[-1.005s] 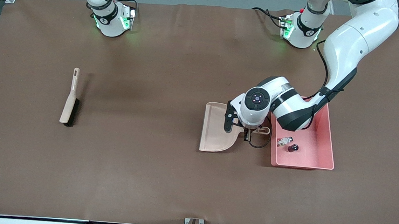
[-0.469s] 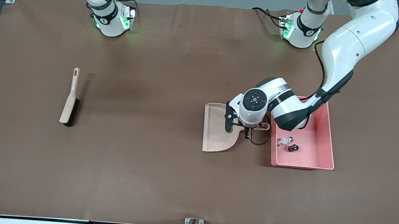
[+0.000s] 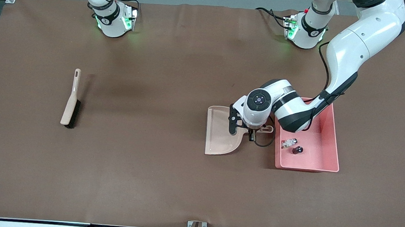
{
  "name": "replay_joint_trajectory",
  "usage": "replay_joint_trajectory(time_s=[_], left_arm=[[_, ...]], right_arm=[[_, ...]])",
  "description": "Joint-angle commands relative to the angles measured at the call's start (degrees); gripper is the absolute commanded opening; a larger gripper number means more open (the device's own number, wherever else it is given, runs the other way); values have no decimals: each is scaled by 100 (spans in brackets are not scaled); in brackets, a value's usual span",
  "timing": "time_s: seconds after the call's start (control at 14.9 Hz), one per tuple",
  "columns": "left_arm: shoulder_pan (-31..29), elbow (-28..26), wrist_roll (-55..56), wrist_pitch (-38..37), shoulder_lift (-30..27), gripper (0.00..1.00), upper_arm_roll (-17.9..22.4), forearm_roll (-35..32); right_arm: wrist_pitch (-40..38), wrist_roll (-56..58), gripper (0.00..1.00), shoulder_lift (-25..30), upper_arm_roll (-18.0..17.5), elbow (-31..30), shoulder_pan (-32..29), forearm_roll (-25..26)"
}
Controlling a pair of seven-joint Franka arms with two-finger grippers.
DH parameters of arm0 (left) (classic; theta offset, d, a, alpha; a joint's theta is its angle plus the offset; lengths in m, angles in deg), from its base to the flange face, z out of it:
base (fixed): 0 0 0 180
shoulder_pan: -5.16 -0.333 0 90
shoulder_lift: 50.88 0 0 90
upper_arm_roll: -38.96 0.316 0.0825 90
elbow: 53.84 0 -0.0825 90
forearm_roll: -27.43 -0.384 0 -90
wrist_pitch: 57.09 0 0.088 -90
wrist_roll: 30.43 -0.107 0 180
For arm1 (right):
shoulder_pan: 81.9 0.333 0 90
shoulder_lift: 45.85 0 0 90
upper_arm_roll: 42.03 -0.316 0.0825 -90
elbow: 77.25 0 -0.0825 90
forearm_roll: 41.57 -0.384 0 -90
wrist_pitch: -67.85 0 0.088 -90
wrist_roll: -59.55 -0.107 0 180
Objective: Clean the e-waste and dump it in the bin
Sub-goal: 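Lower the dustpan beside the bin with the left gripper and release it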
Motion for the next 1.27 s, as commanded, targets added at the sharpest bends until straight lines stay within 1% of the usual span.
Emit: replay_joint_trajectory(time_s=[0.0,0.2,0.27,0.34,0.4,0.47,0.67,0.8,0.87,1.01,1.14,1.21], left_arm=[[11,-95,115,89,-105,18,34,-188],[20,-94,132,98,-87,24,34,-320],[20,-103,150,98,-87,31,34,-321],[20,-103,194,98,-87,47,34,-303],[11,-95,307,98,-87,85,42,-277],[2,-94,387,98,-79,100,86,-242],[-15,-68,475,63,-131,100,95,-49],[-42,-51,877,-59,-315,100,60,197],[-42,-16,1149,-208,-438,100,51,337],[-42,230,1677,-594,-579,100,-10,453],[-50,511,2475,-1156,-693,100,-238,462],[-50,677,2836,-1402,-746,100,-326,470]], right_arm=[[-145,-114,100,-21,-37,10,-252,-240],[-119,-421,100,-12,-63,-7,-200,-232],[-84,-404,100,-12,-81,-7,-174,-197],[21,-386,100,-12,-90,-7,-130,-170],[91,-378,100,-12,-81,-7,-69,-153],[109,-377,100,-12,-81,-7,-51,-153],[136,-360,100,-21,-81,-7,-33,-153],[223,-351,100,-39,-90,-7,-6,-153],[232,-351,100,-39,-90,-7,-6,-153],[250,-351,100,-30,-90,-7,-6,-161],[259,-316,100,-30,-90,-86,63,-83],[268,-325,100,-30,-90,-147,107,66]])
